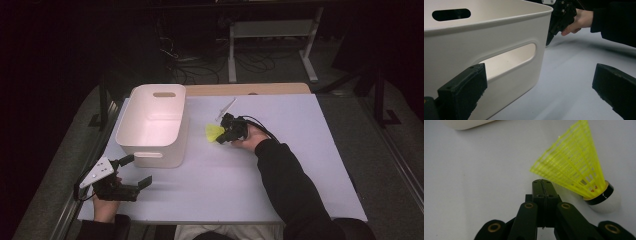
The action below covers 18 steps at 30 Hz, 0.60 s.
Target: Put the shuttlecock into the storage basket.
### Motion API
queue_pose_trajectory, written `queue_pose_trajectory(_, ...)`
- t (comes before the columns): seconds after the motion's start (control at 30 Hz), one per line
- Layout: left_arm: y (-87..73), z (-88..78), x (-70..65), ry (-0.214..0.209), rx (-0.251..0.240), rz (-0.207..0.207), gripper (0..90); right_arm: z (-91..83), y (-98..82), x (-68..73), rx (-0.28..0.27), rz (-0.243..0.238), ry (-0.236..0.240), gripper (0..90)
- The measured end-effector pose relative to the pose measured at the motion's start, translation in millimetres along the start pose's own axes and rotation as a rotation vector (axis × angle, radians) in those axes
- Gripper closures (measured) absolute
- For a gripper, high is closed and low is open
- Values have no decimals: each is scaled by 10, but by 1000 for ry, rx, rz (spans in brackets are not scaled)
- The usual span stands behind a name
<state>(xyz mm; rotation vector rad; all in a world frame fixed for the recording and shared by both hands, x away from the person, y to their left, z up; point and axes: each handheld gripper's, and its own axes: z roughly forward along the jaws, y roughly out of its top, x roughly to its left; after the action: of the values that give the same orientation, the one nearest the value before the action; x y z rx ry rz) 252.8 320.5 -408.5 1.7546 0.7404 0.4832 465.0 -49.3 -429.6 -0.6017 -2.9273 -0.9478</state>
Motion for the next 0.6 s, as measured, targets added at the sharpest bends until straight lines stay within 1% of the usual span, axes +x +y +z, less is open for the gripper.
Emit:
queue_pose_trajectory(0.17,0,0,0,0,0,-1,0,33,26,-22,-4,4,-12,888)
queue_pose_trajectory(0.6,0,1,2,-1,0,1,0,79,62,-118,-31,47,-35,888)
